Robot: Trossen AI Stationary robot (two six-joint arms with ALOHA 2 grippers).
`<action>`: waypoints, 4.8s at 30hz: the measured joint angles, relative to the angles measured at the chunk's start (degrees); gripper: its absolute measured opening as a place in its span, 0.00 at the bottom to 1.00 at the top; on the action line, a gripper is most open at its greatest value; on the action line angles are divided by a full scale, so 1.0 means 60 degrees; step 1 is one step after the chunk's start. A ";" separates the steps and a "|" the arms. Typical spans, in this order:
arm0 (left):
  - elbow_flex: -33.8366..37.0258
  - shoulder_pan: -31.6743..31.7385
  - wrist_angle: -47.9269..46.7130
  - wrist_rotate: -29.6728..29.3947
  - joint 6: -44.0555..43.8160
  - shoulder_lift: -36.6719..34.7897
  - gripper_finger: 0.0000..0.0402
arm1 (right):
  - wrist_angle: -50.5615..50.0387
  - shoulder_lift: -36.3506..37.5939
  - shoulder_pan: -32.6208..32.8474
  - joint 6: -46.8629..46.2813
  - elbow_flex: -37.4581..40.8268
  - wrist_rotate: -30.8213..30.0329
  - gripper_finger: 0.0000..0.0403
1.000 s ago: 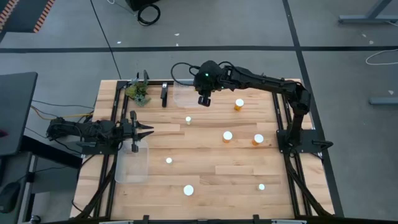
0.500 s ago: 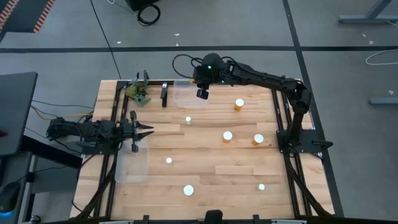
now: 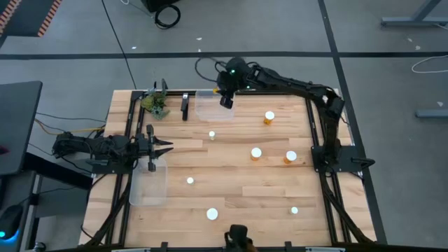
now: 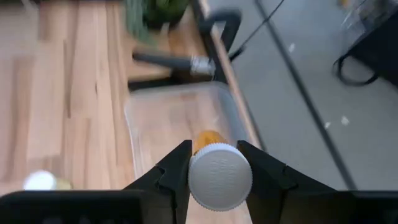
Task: Pick and place medicine bottles into bin by pill shape (circle, oval)
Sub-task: Put the small orange pill bottle into the top transparent bin, then put the top left small yellow pill bottle into the top transparent bin
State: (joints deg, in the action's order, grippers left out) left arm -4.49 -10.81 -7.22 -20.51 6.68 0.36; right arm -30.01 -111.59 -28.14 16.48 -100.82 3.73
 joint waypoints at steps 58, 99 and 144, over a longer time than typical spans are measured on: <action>0.0000 0.0004 0.0000 0.0002 0.0002 0.0000 0.22 | -0.2639 -0.2722 -0.0725 -0.0747 -0.1100 -0.0321 0.35; 0.0000 0.0003 0.0000 0.0002 0.0002 0.0000 0.21 | -0.2838 -0.2707 0.1841 -0.0402 -0.2619 0.0221 0.50; 0.0000 0.0004 0.0000 0.0002 0.0002 0.0000 0.23 | -0.1303 -0.2707 0.2444 0.0287 -0.0630 0.0368 0.46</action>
State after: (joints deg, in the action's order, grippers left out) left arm -4.49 -10.79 -7.22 -20.49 6.70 0.36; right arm -37.83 -127.83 -13.48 18.20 -104.60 5.93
